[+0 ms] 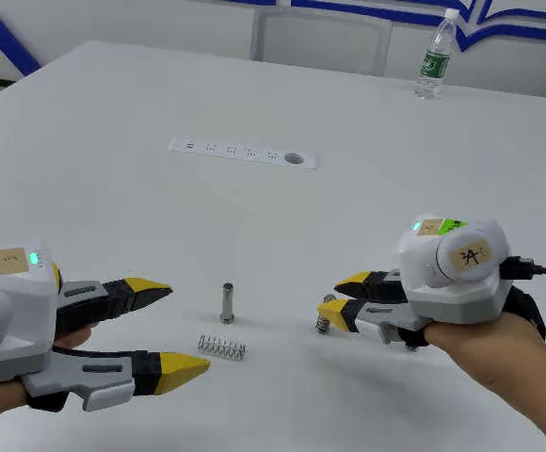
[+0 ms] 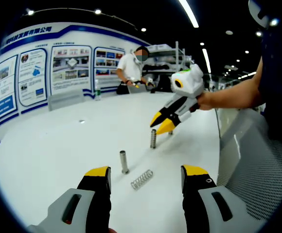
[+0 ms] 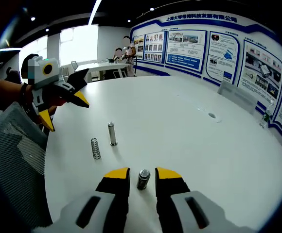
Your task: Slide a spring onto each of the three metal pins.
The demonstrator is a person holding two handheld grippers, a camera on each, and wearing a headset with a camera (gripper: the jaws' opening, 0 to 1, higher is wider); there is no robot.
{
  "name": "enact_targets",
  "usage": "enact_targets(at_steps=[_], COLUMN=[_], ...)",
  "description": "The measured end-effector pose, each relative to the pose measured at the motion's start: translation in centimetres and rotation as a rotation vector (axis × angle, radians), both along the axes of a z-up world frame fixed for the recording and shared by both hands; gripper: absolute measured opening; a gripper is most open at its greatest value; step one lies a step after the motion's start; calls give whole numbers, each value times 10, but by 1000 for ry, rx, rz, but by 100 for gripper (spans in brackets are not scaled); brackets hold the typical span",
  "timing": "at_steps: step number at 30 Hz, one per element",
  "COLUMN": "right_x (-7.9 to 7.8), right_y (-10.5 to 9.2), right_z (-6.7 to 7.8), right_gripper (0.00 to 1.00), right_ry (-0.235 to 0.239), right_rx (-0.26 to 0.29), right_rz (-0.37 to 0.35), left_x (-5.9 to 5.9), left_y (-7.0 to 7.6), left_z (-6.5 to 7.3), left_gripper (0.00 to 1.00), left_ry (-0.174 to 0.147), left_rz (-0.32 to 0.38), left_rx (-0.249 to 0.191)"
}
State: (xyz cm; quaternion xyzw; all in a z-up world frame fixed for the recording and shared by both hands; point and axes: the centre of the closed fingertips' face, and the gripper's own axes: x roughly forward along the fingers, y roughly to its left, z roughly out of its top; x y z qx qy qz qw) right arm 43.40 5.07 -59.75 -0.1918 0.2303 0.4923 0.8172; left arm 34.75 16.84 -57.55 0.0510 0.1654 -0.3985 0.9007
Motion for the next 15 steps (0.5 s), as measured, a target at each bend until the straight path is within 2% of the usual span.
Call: enact_targets(at_steps=[9,12,15], right_x=[-11,-17,-22], right_y=[22,33,41], right_z=[30,32,28], right_gripper=[22,22,22], right_ry=[-58,-62,-53], right_rx=[36,40,36], right_rz=[55,86,110], left_x=[0,0,0], left_y=[0,0,0], left_z=[0,0,1], left_gripper=[59,59,59], left_ry=[-2,-1,-3], left_rz=[-3,-3,-2], left_rx=[3,1,1])
